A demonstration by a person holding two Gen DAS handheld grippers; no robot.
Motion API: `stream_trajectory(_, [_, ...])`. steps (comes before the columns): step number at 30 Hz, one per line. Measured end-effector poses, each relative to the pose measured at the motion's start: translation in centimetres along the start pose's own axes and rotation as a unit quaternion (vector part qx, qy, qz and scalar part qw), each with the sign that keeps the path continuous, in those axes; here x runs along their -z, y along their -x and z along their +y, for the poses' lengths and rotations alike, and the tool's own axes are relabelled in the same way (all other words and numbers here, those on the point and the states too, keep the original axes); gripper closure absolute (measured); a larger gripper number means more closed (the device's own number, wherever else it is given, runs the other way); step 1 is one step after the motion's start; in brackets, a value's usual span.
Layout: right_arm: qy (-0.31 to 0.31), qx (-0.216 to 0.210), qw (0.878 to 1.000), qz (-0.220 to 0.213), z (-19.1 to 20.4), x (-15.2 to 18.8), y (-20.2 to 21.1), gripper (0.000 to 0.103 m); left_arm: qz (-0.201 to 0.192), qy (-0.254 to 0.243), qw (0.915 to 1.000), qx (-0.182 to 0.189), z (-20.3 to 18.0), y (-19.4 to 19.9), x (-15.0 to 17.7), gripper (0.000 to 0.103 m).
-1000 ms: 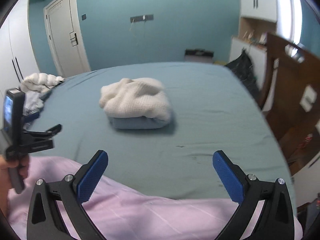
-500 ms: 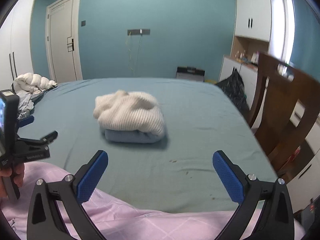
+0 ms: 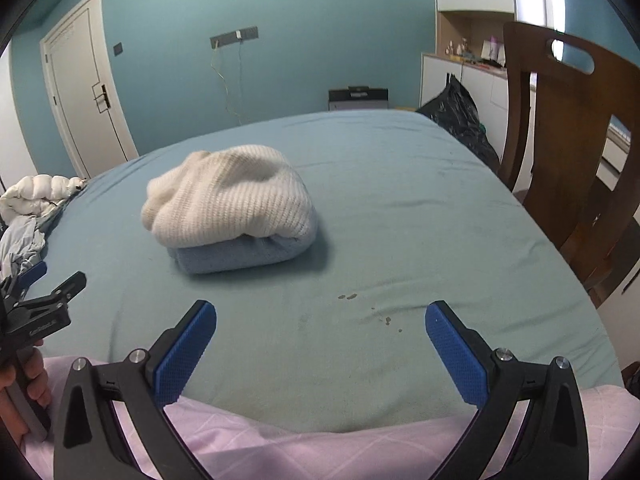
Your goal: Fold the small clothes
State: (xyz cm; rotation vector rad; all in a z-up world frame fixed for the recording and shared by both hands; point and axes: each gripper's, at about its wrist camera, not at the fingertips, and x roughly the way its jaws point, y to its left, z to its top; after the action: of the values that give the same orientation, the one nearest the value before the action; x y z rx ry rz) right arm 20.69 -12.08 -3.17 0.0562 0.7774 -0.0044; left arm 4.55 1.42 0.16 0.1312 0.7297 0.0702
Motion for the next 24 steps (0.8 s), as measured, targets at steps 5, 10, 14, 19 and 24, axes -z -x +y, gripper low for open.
stream_trajectory(5, [0.003,-0.002,1.000,-0.012,0.2,-0.1,-0.2,0.001,0.003,-0.013,0.9999,-0.002,-0.6,0.0,0.1,0.000])
stream_trajectory(10, [0.012,0.000,1.000,-0.006,0.2,0.0,-0.2,0.001,-0.011,-0.013,0.9998,-0.009,-0.6,0.6,-0.1,0.000])
stream_trajectory(14, [0.013,-0.001,1.000,-0.013,-0.1,0.1,0.3,0.001,-0.017,-0.002,0.9998,-0.009,-0.3,0.9,-0.2,0.000])
stream_trajectory(19, [0.016,-0.002,1.000,-0.020,-0.3,0.1,0.9,0.001,-0.020,0.005,0.9997,-0.012,-0.1,1.0,-0.2,0.000])
stream_trajectory(24, [0.016,-0.003,1.000,-0.021,-0.3,0.1,0.9,0.001,-0.023,0.010,0.9996,-0.015,0.0,1.1,-0.3,0.000])
